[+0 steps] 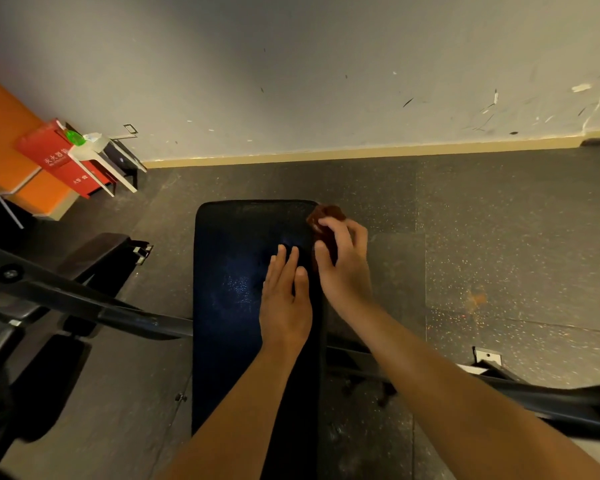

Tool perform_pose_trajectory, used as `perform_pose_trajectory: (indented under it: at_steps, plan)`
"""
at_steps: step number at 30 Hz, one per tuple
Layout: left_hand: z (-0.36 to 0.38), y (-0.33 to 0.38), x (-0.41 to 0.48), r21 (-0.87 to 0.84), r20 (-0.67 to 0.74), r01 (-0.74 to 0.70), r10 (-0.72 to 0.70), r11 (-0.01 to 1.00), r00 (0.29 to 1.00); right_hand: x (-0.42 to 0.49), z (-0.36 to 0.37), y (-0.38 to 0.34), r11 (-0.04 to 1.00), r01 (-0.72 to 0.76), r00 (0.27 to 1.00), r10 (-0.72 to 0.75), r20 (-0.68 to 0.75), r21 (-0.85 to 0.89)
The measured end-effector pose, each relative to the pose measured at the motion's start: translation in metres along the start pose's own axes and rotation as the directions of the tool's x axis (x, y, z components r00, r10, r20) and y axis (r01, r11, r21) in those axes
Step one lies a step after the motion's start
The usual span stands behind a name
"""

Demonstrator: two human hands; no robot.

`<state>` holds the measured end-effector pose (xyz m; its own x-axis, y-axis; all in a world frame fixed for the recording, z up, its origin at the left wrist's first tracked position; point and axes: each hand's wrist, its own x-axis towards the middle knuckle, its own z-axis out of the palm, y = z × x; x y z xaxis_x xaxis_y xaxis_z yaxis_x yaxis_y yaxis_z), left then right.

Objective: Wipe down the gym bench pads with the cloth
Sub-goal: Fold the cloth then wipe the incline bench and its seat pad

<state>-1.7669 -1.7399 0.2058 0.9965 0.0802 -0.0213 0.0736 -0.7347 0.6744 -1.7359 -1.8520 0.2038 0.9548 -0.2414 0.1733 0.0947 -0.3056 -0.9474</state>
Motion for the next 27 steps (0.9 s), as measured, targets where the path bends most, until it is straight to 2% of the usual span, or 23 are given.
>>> perform_pose_trajectory:
  at_steps: [4, 10, 18, 22, 27]
  plan:
    - [0.001, -0.001, 0.002, 0.012, -0.006, 0.009, -0.009, 1.000, 1.000, 0.008, 0.016, -0.002, 0.999, 0.036, 0.998, -0.037, -0.048, -0.006]
    - [-0.002, 0.001, 0.004, -0.062, -0.023, -0.012, 0.010, 0.998, 1.000, -0.047, 0.008, 0.022, 0.999, 0.042, 0.996, -0.042, 0.080, -0.003]
    - [-0.011, 0.002, 0.001, -0.058, 0.009, -0.008, 0.008, 0.998, 1.000, 0.003, 0.000, -0.009, 0.998, 0.047, 0.998, -0.045, 0.043, -0.047]
    - [0.000, -0.004, -0.017, -0.091, -0.041, -0.046, 0.043, 0.995, 0.998, -0.029, -0.002, 0.013, 0.996, 0.046, 0.997, -0.042, 0.058, -0.074]
    - [0.004, -0.016, -0.032, -0.104, -0.018, -0.079, 0.077, 0.991, 0.997, -0.076, -0.002, 0.036, 0.995, 0.070, 0.988, -0.060, 0.142, -0.068]
